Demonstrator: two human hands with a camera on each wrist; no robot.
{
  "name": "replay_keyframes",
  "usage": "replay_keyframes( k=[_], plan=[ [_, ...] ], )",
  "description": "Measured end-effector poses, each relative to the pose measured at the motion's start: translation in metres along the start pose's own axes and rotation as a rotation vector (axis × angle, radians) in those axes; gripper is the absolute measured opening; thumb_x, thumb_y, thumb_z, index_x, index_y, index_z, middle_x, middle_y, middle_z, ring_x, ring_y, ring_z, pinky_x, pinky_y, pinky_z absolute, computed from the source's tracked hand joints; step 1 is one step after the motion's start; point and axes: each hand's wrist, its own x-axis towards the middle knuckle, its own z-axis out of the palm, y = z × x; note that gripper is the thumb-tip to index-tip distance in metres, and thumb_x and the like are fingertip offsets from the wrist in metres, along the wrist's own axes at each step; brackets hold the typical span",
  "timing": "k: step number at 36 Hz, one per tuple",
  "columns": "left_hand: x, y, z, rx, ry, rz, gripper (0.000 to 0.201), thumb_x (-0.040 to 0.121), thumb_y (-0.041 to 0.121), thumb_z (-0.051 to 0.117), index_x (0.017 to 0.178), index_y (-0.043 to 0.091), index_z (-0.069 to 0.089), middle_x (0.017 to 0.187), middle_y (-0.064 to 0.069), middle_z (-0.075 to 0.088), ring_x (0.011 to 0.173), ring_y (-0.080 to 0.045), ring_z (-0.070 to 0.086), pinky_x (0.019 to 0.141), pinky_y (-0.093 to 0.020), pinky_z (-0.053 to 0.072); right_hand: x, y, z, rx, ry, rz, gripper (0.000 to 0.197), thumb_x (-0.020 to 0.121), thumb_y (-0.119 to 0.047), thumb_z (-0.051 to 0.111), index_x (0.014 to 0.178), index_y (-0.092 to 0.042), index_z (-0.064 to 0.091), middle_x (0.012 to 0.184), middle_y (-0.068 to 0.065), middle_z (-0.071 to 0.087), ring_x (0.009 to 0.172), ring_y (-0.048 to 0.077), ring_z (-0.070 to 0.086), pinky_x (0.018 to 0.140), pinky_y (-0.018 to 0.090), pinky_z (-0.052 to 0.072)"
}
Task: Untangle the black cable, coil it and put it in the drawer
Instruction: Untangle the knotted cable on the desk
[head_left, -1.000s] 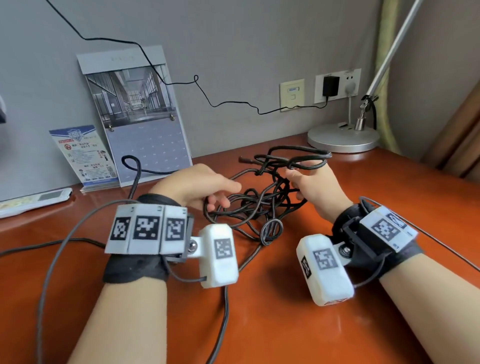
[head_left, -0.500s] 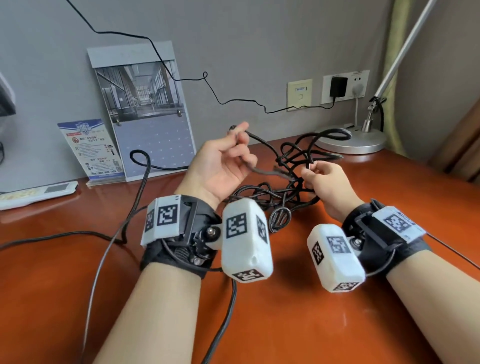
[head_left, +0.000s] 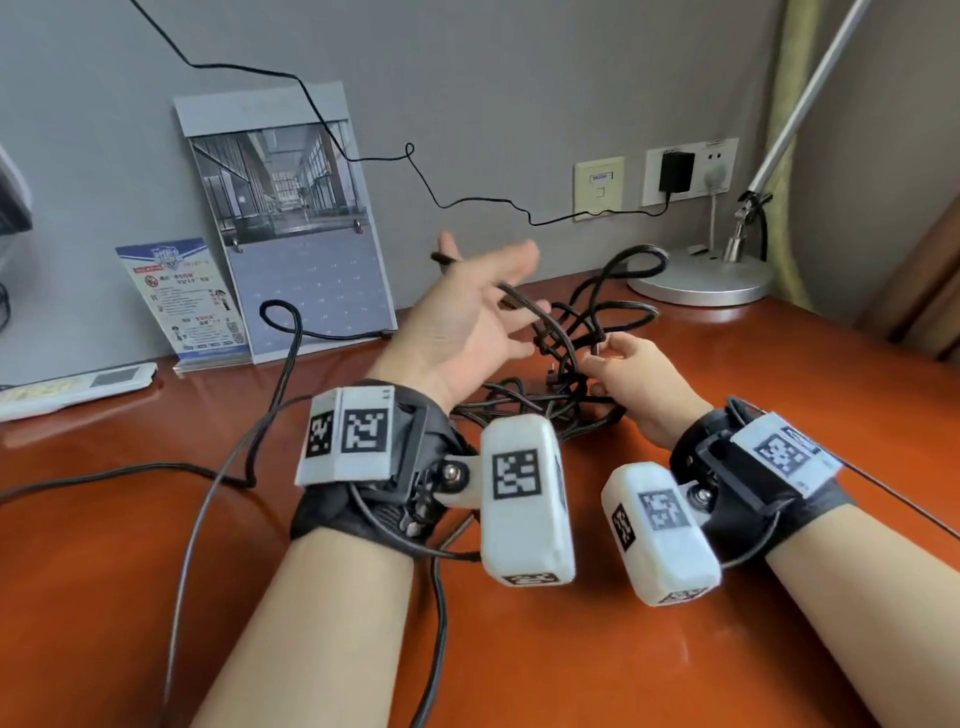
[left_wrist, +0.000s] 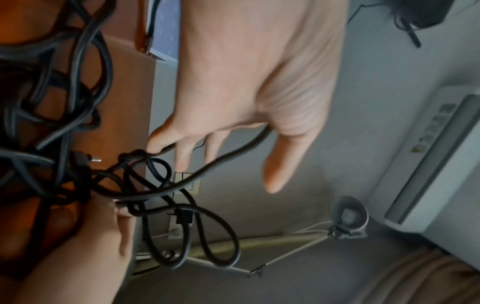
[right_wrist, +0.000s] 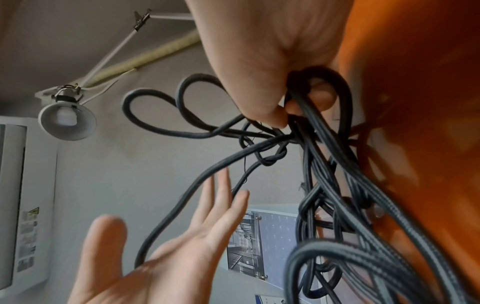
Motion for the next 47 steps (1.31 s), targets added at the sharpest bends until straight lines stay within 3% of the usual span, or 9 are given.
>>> replay_keyframes(
  k=[2, 6, 11, 14, 19, 30, 34, 42, 47],
  plan=[
    [-0.002, -0.006, 0.002, 0.142, -0.023, -0.031, 0.089, 0.088, -0.002, 0.056, 0.147, 0.042, 0.005, 0.137, -0.015, 0.045, 0.124, -0.041, 0.046, 0.110, -0.059, 0.014, -0.001, -0.001, 0.000, 0.018, -0.012, -0.007, 0.013, 0.090, -0.004, 0.055, 0.083, -0.012, 0.050, 0.068, 0.000, 0.054, 0.037, -0.002, 0.048, 0.041, 0.014, 0.039],
    [-0.001, -0.023, 0.006, 0.494, 0.031, -0.098, 0.046, 0.083, 0.001, 0.066, 0.119, 0.021, 0.046, 0.099, -0.001, 0.058, 0.109, -0.021, 0.054, 0.099, -0.037, 0.037, -0.003, -0.003, 0.001, 0.018, -0.018, -0.023, 0.013, 0.090, -0.002, 0.056, 0.084, -0.011, 0.050, 0.069, 0.001, 0.054, 0.036, -0.004, 0.045, 0.040, 0.011, 0.038],
    [0.006, -0.038, 0.001, 0.760, 0.118, -0.137, 0.008, 0.086, 0.014, 0.064, 0.084, 0.016, 0.057, 0.085, -0.001, 0.059, 0.072, -0.011, 0.055, 0.084, -0.031, 0.052, -0.003, -0.003, 0.002, -0.032, 0.016, -0.012, 0.018, 0.089, -0.008, 0.059, 0.076, -0.014, 0.049, 0.070, 0.002, 0.053, 0.050, 0.008, 0.046, 0.049, 0.019, 0.039],
    [0.006, -0.040, -0.001, 0.760, 0.125, -0.163, 0.003, 0.089, 0.017, 0.059, 0.086, 0.016, 0.060, 0.072, 0.004, 0.059, 0.060, -0.009, 0.053, 0.070, -0.025, 0.051, -0.004, -0.005, 0.004, -0.087, 0.032, -0.003, 0.008, 0.087, -0.009, 0.059, 0.084, -0.012, 0.053, 0.071, 0.001, 0.052, 0.059, 0.013, 0.047, 0.057, 0.025, 0.041],
    [0.007, -0.044, 0.003, 0.770, 0.162, -0.071, 0.017, 0.090, 0.013, 0.051, 0.084, 0.010, 0.067, 0.061, 0.002, 0.047, 0.041, -0.008, 0.034, 0.044, -0.019, 0.032, -0.011, -0.011, 0.002, -0.193, -0.028, 0.089, 0.007, 0.090, -0.018, 0.054, 0.091, -0.011, 0.057, 0.068, 0.001, 0.050, 0.055, 0.012, 0.046, 0.038, 0.020, 0.034],
    [0.014, -0.032, -0.007, 0.693, 0.298, 0.001, 0.020, 0.089, 0.005, 0.044, 0.070, 0.014, 0.045, 0.057, 0.001, 0.026, 0.042, -0.011, 0.019, 0.041, -0.017, 0.015, -0.012, -0.015, -0.001, -0.340, -0.005, 0.050, 0.021, 0.091, -0.007, 0.048, 0.107, -0.003, 0.061, 0.092, 0.010, 0.059, 0.065, 0.018, 0.053, 0.049, 0.024, 0.041],
    [0.013, -0.020, -0.013, 0.604, 0.275, -0.012, 0.018, 0.088, 0.000, 0.040, 0.075, 0.013, 0.040, 0.036, 0.009, 0.023, 0.031, -0.006, 0.016, 0.040, -0.015, 0.014, -0.012, -0.015, -0.008, -0.289, -0.004, 0.088, 0.023, 0.093, -0.007, 0.047, 0.112, -0.008, 0.061, 0.092, 0.008, 0.057, 0.065, 0.015, 0.049, 0.050, 0.024, 0.039],
    [0.018, -0.025, -0.021, -0.126, 0.390, -0.069, 0.020, 0.096, 0.007, 0.039, 0.077, 0.014, 0.045, 0.048, 0.007, 0.033, 0.033, -0.005, 0.023, 0.043, -0.018, 0.027, -0.016, -0.016, -0.002, -0.185, -0.037, 0.076, 0.019, 0.095, -0.011, 0.045, 0.083, -0.012, 0.061, 0.069, 0.001, 0.051, 0.056, 0.013, 0.044, 0.045, 0.025, 0.035],
    [0.020, -0.041, -0.007, 0.304, 0.294, -0.143, 0.012, 0.092, 0.023, 0.059, 0.100, 0.016, 0.054, 0.078, 0.003, 0.046, 0.063, -0.010, 0.042, 0.055, -0.024, 0.039, -0.014, -0.012, 0.000, -0.159, -0.030, 0.077, 0.027, 0.095, -0.017, 0.047, 0.071, -0.014, 0.060, 0.059, 0.000, 0.057, 0.046, 0.012, 0.043, 0.042, 0.024, 0.034]
  ],
)
